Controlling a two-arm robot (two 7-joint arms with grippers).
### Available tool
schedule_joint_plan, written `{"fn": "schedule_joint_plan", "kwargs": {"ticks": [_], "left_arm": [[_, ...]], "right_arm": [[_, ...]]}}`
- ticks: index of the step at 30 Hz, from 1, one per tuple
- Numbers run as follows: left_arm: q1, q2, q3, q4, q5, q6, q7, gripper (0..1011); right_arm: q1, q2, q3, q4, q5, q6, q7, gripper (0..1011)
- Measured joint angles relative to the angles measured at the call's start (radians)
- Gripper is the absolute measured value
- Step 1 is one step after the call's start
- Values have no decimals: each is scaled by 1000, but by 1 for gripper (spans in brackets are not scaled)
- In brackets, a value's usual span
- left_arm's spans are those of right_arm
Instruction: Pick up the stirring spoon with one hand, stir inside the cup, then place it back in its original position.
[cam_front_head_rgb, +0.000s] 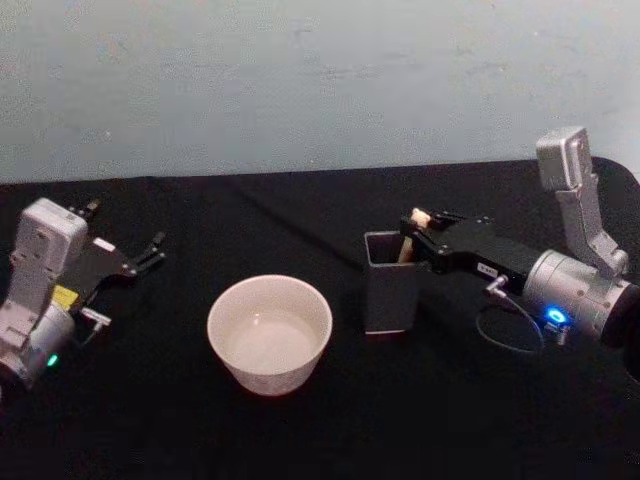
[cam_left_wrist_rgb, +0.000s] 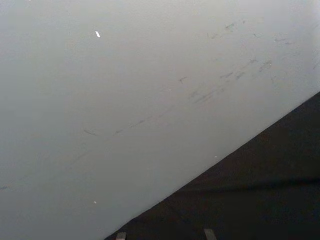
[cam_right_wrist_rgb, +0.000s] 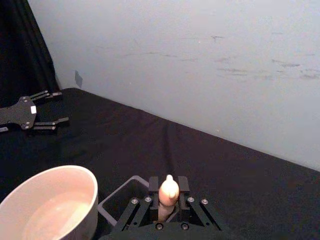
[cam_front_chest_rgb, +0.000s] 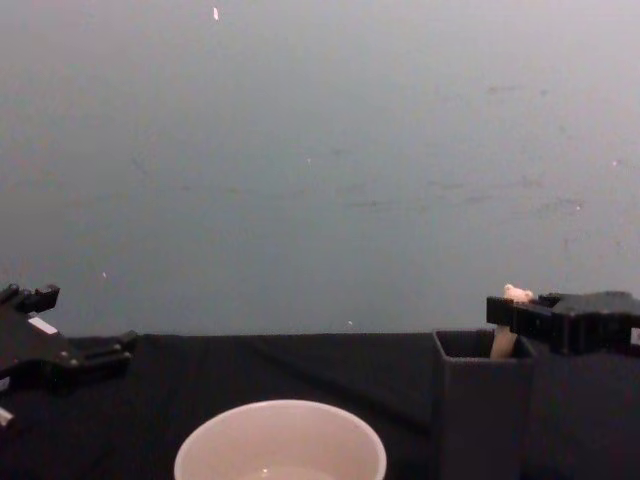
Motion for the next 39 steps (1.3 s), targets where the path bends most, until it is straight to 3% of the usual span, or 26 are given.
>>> {"fn": "schedule_joint_plan", "kwargs": {"ticks": [15,33,39], "left_arm": [[0,0,0,0,0,0,0,1001],[0,0,0,0,0,0,0,1001],[0,0,0,0,0,0,0,1001]], "right_arm": [[-1,4,9,-18,24,14,-1,216],[-16,39,91,-136,169,41,-34,216],[-6,33,111,-154,220,38,-41,216]]}}
